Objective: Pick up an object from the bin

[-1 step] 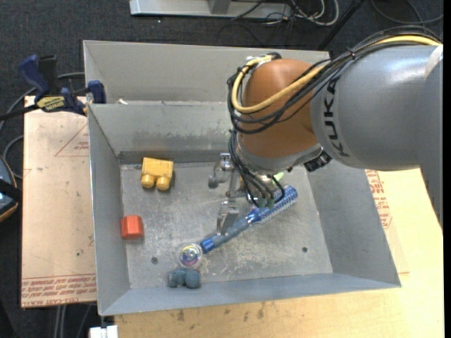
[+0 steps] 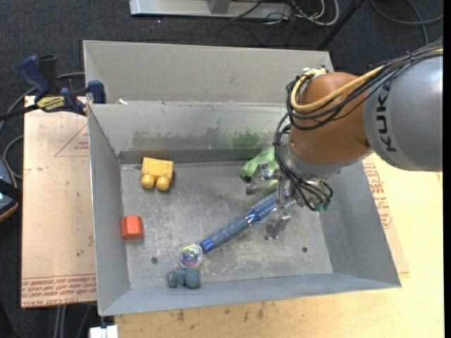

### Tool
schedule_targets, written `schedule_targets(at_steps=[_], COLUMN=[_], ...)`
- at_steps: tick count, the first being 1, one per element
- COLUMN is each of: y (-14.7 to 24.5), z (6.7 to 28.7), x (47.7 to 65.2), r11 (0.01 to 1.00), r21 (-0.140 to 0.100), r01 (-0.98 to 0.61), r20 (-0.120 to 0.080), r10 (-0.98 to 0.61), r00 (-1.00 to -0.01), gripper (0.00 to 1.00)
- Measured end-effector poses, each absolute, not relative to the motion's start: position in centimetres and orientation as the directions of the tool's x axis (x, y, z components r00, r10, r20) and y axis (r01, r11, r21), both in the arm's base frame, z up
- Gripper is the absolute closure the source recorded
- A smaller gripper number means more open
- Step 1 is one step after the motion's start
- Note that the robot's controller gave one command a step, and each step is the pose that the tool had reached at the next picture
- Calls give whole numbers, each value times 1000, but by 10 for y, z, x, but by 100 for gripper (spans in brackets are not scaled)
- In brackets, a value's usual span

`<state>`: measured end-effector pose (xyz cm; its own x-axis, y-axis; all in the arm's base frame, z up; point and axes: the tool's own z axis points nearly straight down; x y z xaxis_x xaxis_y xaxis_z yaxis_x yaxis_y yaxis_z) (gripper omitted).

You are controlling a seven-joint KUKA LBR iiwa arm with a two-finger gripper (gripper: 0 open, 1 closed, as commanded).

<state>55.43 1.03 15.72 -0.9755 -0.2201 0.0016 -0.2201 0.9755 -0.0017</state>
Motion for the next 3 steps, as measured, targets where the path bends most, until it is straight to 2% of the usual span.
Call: schedule_targets(at_steps=[1, 2, 3], y=[-53, -71, -73], z=[126, 115, 73], x=[578, 570, 575], r11=[907, 844, 808], r21=[-2, 0, -2], r01=[-421, -537, -589], r20=[-1, -2, -6], r10=[-421, -537, -589], r00=[-907, -844, -808], gripper=[0, 0, 0])
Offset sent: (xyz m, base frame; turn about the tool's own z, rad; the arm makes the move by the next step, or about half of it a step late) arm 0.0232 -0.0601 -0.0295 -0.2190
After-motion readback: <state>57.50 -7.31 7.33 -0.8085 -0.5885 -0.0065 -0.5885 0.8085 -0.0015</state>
